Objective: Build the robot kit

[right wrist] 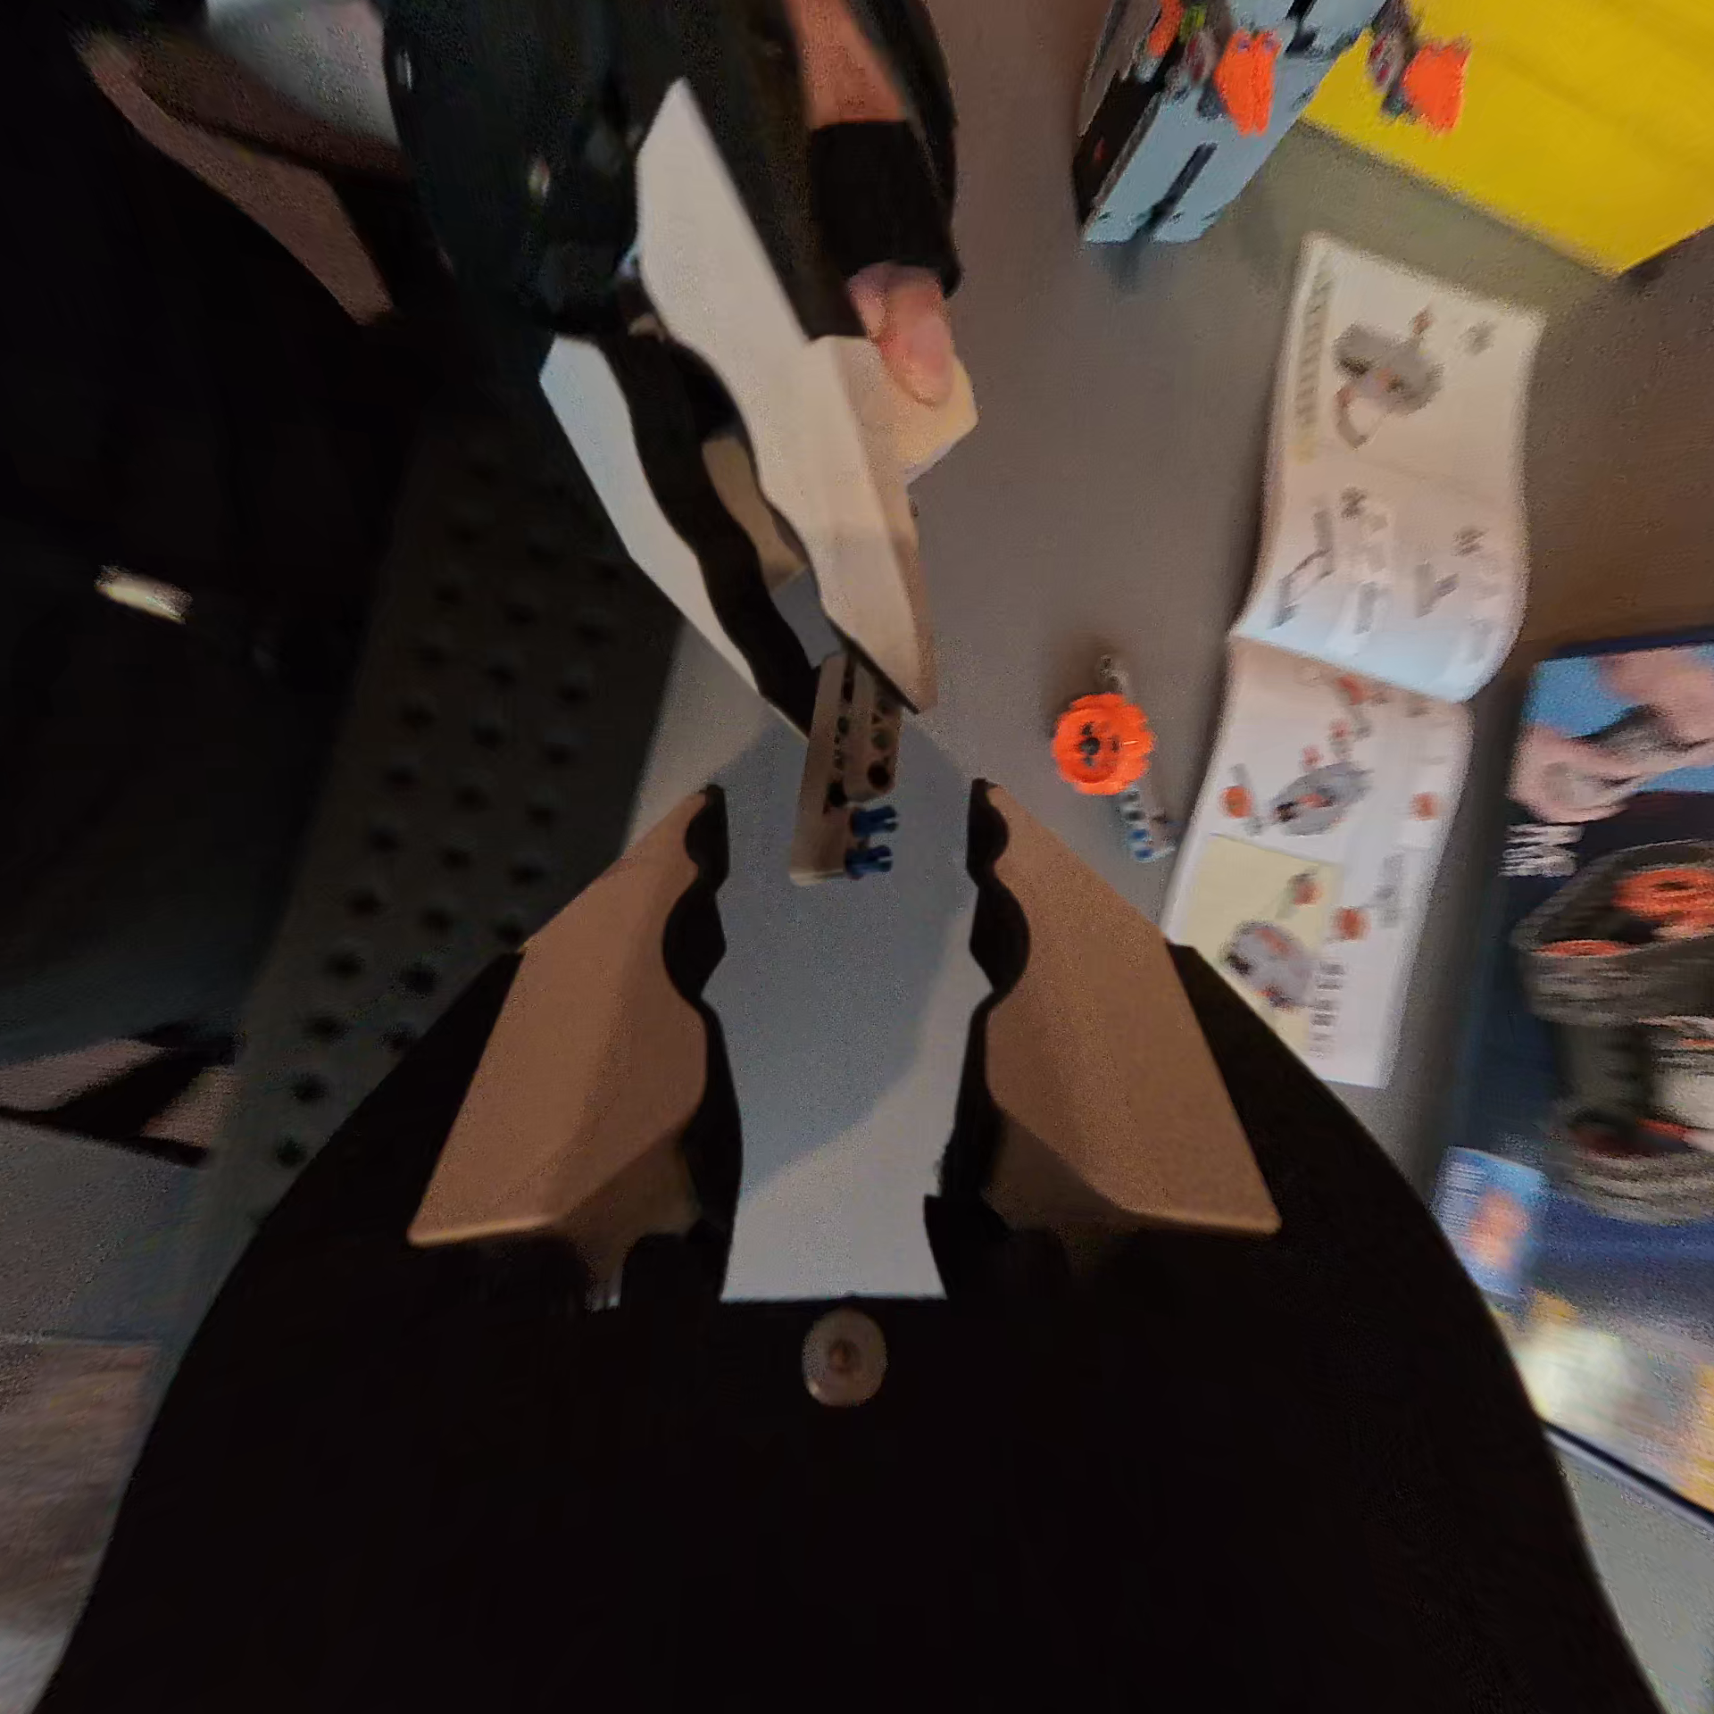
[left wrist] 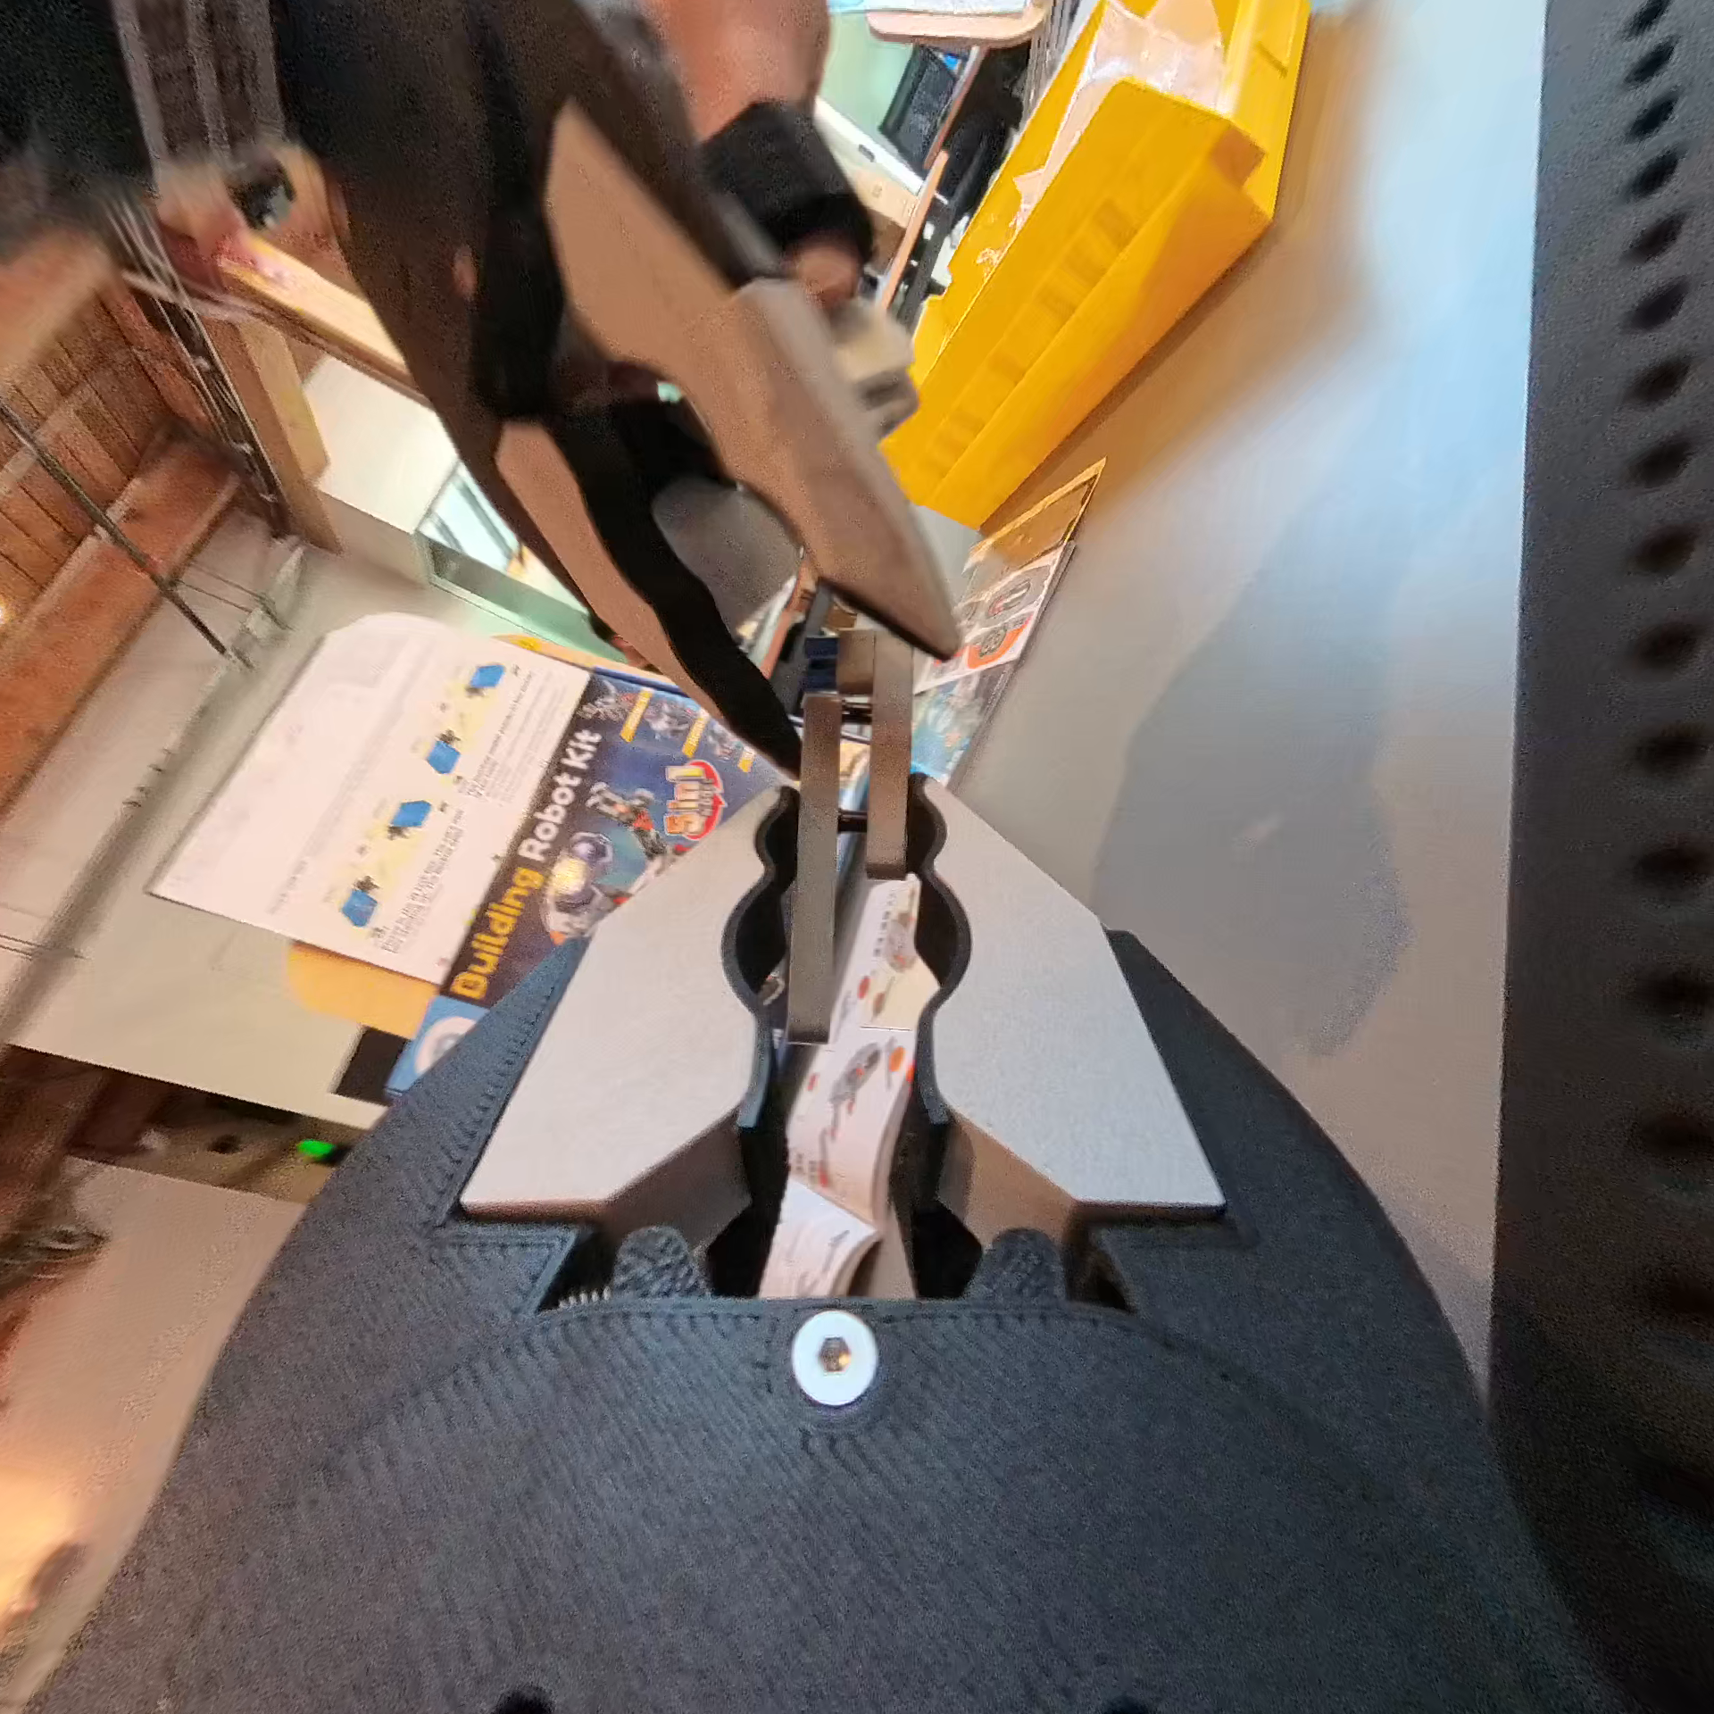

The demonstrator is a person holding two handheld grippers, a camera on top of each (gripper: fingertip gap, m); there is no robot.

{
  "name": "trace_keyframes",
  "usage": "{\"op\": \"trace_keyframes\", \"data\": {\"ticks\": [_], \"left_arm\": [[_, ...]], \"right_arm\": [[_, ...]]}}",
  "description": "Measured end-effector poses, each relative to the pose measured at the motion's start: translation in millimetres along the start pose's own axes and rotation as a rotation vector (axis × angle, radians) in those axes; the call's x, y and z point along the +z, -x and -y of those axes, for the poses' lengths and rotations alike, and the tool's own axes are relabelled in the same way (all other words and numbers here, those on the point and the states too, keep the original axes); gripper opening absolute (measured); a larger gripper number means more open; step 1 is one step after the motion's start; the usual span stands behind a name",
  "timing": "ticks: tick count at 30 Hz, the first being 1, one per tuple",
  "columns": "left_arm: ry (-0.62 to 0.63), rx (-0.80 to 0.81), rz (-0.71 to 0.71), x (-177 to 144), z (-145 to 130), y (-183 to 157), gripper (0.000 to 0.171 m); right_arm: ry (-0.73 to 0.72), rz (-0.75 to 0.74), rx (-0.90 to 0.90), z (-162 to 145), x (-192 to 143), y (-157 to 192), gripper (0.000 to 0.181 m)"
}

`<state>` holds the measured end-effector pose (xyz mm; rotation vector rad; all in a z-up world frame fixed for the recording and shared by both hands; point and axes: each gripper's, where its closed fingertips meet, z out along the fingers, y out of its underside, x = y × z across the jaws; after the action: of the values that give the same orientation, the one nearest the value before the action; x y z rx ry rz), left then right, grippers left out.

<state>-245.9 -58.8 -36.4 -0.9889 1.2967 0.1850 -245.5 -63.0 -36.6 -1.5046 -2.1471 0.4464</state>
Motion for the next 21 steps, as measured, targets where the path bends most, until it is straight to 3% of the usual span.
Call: {"op": "trace_keyframes", "data": {"ticks": [3, 6, 15, 21], "left_arm": [[-0.007, -0.053, -0.014, -2, -2, 3, 0.022], [0.0, -0.059, -0.046, 1, -3, -3, 0.022], [0.007, -0.059, -0.055, 1, -2, -6, 0.022], [0.021, -0.033, -0.035, 0, -3, -4, 0.021]], "right_arm": [[0.111, -0.305, -0.339, -1, -1, -5, 0.046], [0.182, -0.479, -0.454, -1, 2, -10, 0.039], [0.273, -0.545, -0.576, 1, 14, -7, 0.025], [0.262, -0.561, -0.54, 3, 15, -10, 0.024]]}}
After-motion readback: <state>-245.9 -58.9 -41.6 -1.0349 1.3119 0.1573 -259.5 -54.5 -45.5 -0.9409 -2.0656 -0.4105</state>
